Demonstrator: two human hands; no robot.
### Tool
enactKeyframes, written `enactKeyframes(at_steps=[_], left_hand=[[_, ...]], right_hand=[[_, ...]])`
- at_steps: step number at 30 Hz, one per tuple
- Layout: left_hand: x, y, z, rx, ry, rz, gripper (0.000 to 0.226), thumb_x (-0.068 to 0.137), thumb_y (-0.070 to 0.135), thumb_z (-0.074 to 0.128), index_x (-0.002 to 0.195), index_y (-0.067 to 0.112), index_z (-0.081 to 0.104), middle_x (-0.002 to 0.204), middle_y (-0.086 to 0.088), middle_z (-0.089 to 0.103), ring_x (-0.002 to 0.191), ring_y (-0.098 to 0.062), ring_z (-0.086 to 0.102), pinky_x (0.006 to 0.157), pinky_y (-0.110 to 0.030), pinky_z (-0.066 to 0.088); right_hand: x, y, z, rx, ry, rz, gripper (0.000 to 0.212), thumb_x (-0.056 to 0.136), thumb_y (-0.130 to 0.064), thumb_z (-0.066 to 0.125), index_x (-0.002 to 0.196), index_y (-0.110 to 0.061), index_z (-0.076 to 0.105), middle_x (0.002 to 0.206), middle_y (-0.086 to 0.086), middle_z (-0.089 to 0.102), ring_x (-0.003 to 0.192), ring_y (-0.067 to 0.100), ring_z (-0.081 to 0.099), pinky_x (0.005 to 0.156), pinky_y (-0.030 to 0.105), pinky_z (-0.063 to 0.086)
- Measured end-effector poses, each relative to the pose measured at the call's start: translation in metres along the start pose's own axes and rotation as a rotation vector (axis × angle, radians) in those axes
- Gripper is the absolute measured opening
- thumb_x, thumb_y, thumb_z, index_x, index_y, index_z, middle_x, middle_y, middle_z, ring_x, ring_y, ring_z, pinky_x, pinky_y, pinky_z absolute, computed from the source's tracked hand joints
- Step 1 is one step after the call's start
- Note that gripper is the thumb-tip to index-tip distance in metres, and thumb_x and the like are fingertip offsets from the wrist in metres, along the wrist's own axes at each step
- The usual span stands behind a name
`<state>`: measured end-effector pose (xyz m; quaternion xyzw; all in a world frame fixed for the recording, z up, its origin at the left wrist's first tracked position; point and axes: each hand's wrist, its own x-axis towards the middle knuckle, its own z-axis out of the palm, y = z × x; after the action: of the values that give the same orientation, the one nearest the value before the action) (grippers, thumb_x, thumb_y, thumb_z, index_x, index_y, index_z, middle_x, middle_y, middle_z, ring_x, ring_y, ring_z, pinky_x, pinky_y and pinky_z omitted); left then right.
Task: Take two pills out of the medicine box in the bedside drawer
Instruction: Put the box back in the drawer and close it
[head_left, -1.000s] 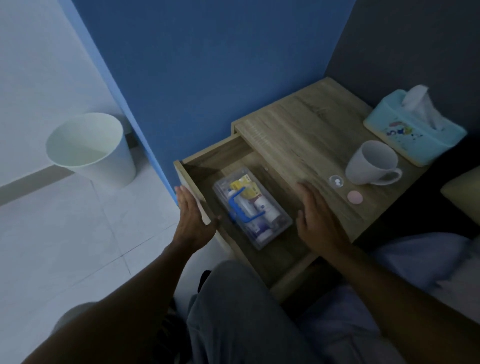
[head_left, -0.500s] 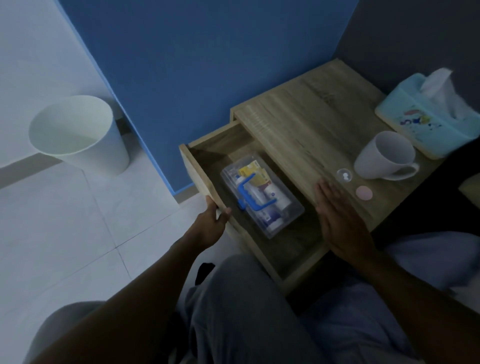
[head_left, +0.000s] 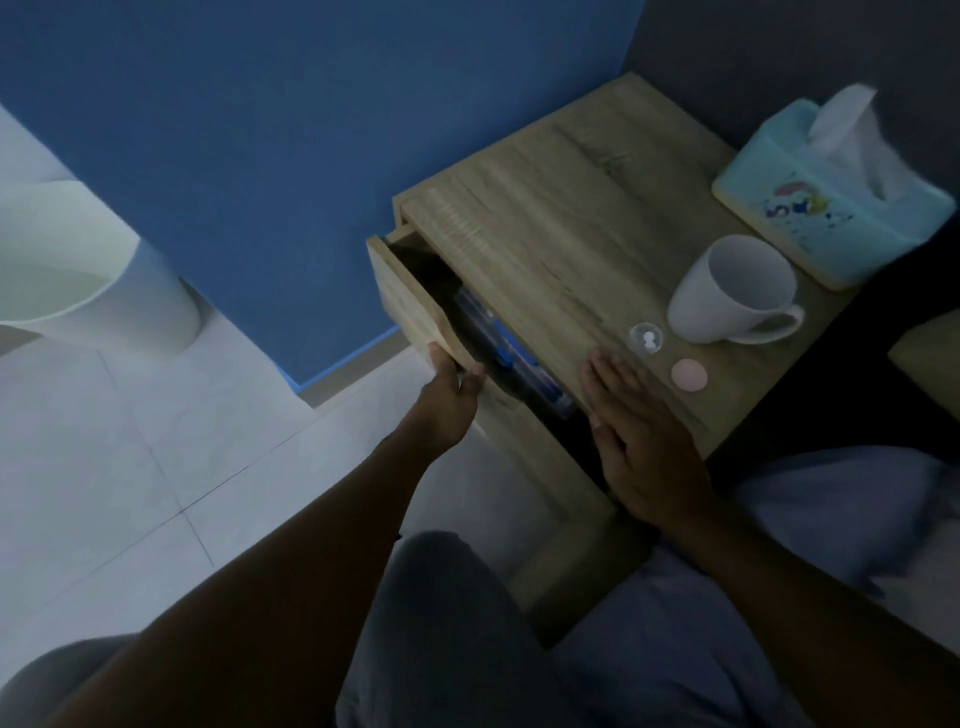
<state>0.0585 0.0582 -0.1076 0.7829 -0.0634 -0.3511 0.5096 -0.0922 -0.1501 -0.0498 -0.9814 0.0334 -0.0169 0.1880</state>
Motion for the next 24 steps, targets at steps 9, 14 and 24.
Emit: enactKeyframes(at_steps=[9, 14, 24], left_hand=[[0.025, 0.030, 0.030, -0.121, 0.007, 0.063, 0.082, 0.098, 0.050, 0.034, 0.151, 0.019, -0.020, 0.160, -0.007, 0.023, 0.144, -0.025, 0.029, 0.105, -0.028, 0.030], [0.029, 0.039, 0.035, -0.123, -0.023, 0.067, 0.079, 0.100, 0.046, 0.033, 0.151, 0.020, -0.021, 0.162, -0.005, 0.018, 0.146, -0.023, 0.023, 0.108, -0.029, 0.026], [0.012, 0.044, 0.020, 0.120, -0.078, 0.035, 0.069, 0.102, 0.044, 0.029, 0.154, 0.024, -0.013, 0.163, -0.007, 0.014, 0.143, -0.021, 0.029, 0.104, -0.028, 0.026]], right_hand=[[0.002, -0.005, -0.006, 0.038, 0.003, -0.001, 0.053, 0.102, -0.022, 0.037, 0.154, -0.013, 0.034, 0.164, 0.002, 0.027, 0.154, 0.016, 0.018, 0.126, 0.041, 0.016], [0.001, -0.007, -0.009, 0.043, -0.005, 0.002, 0.054, 0.101, -0.019, 0.040, 0.154, -0.012, 0.034, 0.164, 0.003, 0.027, 0.154, 0.016, 0.016, 0.126, 0.038, 0.015], [0.001, -0.007, -0.009, 0.057, -0.004, 0.012, 0.053, 0.102, -0.023, 0.034, 0.154, -0.013, 0.035, 0.164, 0.002, 0.028, 0.153, 0.015, 0.019, 0.125, 0.041, 0.018]])
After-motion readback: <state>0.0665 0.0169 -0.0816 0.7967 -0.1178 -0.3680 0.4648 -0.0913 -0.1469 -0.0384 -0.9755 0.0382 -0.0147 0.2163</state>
